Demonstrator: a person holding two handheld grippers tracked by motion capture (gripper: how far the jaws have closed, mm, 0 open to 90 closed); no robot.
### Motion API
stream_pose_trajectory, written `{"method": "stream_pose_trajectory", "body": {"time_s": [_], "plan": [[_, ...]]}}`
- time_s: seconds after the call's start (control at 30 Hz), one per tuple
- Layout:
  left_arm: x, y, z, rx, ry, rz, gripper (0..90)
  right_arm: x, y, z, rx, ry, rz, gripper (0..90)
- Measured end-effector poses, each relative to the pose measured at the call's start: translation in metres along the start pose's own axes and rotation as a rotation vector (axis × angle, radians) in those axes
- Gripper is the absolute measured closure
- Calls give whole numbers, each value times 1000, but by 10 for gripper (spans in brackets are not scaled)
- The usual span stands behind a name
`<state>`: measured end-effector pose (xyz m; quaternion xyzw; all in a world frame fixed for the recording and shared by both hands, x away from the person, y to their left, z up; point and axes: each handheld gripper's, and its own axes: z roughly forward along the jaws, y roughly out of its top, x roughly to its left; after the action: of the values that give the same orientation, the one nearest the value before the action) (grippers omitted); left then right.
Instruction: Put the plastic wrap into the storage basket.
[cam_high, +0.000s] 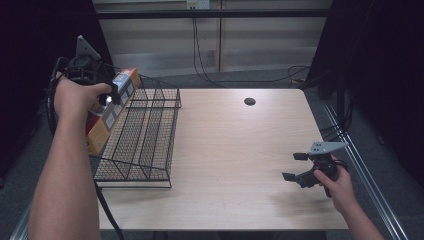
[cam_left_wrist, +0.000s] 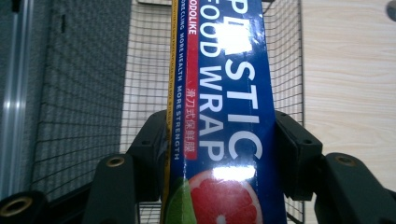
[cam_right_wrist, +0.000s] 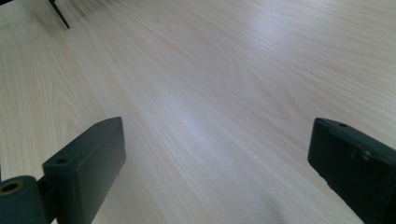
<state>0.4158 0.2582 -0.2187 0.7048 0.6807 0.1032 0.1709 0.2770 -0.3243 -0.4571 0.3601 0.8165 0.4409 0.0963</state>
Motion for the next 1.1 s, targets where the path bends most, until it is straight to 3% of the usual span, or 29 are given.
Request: {"method": "stream_pose_trajectory", "body": {"time_s": [0.2,0.33,1.1], "plan": [[7,-4,4,-7,11,-33,445,0,0,0,0,2,3,42],[13,-6,10,5,34,-32,444,1,0,1,1,2,3,41],[22,-18,39,47,48,-50,442,1,0,2,7,11,1,40]]}}
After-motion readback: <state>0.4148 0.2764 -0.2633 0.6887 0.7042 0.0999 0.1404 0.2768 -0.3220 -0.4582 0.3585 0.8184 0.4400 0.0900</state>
